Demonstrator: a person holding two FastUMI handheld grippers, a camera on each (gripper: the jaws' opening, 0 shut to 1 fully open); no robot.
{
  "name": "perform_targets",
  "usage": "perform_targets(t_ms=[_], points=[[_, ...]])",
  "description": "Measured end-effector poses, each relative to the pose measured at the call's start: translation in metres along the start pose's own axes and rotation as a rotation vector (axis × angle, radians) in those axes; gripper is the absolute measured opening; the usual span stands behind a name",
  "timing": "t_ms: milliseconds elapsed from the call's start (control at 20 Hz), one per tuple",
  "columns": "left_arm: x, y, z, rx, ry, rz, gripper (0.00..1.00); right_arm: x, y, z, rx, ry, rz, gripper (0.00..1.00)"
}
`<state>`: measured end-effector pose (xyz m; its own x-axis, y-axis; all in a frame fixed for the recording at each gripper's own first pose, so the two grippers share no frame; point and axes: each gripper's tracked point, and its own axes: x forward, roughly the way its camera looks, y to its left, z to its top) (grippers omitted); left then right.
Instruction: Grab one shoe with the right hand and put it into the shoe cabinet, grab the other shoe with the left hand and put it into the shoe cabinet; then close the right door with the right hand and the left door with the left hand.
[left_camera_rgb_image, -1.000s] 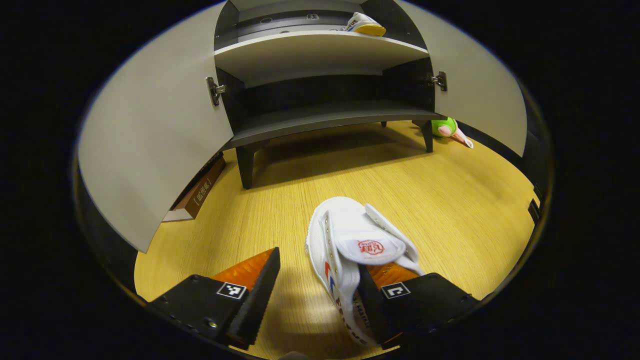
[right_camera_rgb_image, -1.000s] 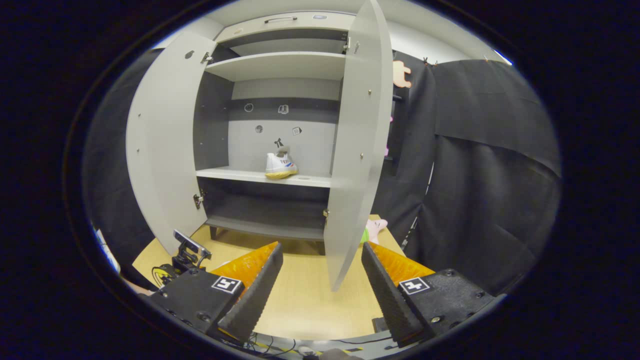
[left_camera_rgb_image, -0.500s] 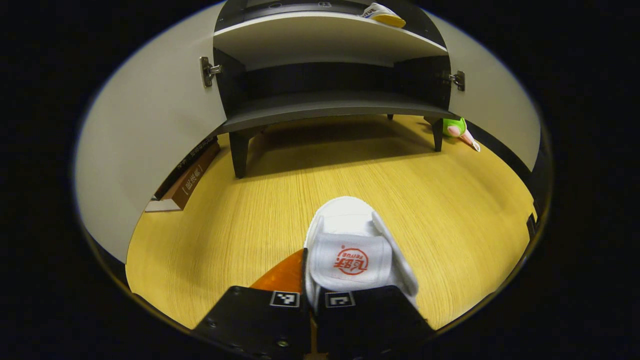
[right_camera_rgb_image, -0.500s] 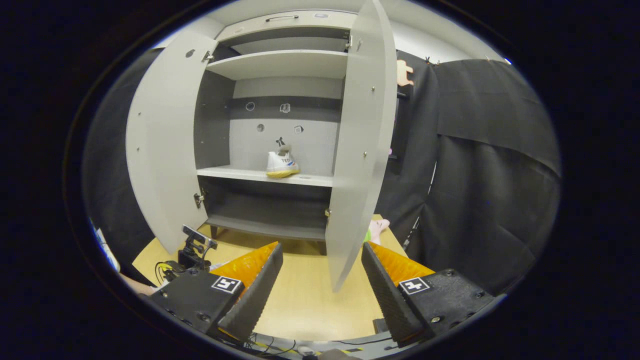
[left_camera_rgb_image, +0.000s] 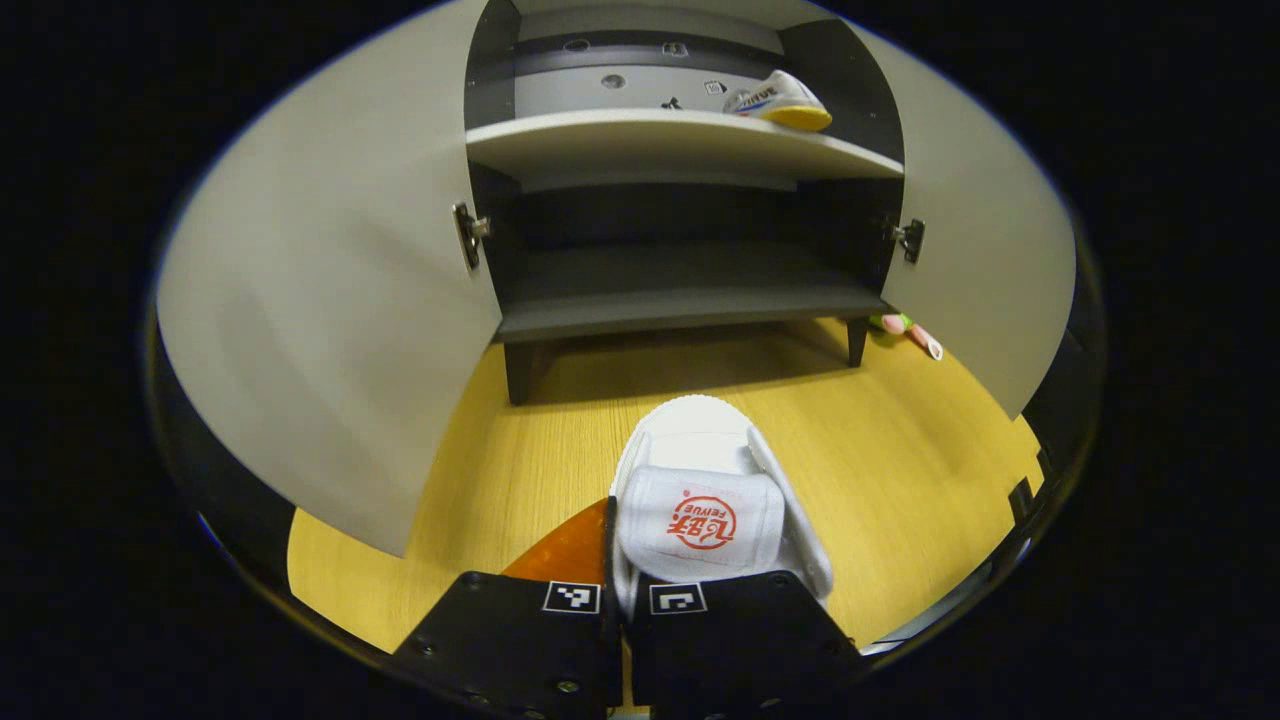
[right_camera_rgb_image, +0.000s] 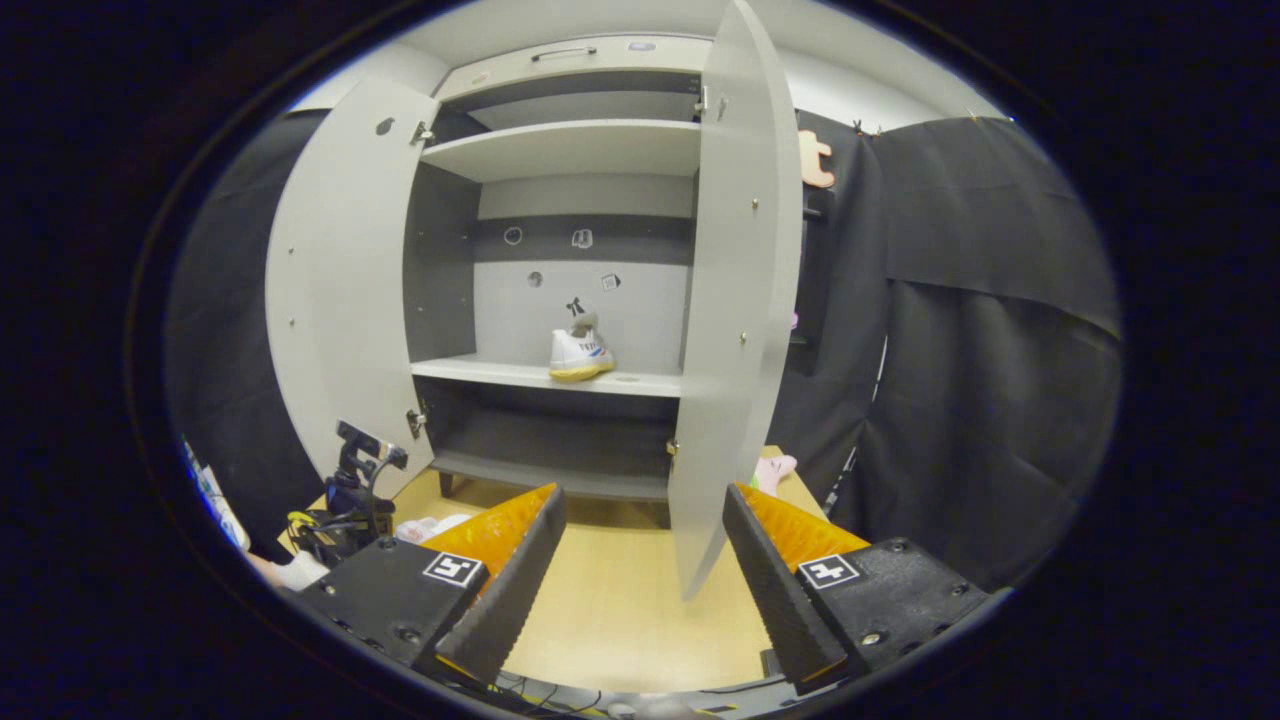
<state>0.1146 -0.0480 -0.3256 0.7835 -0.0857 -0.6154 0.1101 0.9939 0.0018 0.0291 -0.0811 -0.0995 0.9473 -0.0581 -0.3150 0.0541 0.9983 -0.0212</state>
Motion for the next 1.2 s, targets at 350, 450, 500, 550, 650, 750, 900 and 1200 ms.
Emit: perform_targets(t_ms=[350,450,500,550,650,750,900,1200], points=[[-0.038,0.015,0.113,0.008,-0.148,0.045,0.04,-0.003,0.014,0.023,-0.016,-0.082,0.063,1.0],[-0.041,0.02,0.149,0.003,-0.189,0.062,0.04,-0.003,0.02,0.027,-0.025,-0.095,0.086,1.0],[-0.04,0.021,0.167,0.001,-0.211,0.066,0.04,-0.003,0.023,0.028,-0.028,-0.1,0.099,1.0],[-0.05,0.017,0.179,0.005,-0.235,0.07,0.04,-0.002,0.026,0.029,-0.032,-0.104,0.113,1.0],[-0.054,0.015,0.209,0.013,-0.287,0.088,0.04,-0.001,0.03,0.031,-0.041,-0.111,0.137,1.0],[-0.06,0.017,0.222,0.024,-0.323,0.114,0.04,0.0,0.033,0.032,-0.053,-0.116,0.158,1.0],[-0.055,0.019,0.216,-0.019,-0.343,0.128,0.04,0.003,0.031,0.033,-0.058,-0.12,0.173,1.0],[-0.063,0.021,0.226,-0.005,-0.377,0.184,0.04,0.014,0.026,0.03,-0.072,-0.103,0.185,1.0]])
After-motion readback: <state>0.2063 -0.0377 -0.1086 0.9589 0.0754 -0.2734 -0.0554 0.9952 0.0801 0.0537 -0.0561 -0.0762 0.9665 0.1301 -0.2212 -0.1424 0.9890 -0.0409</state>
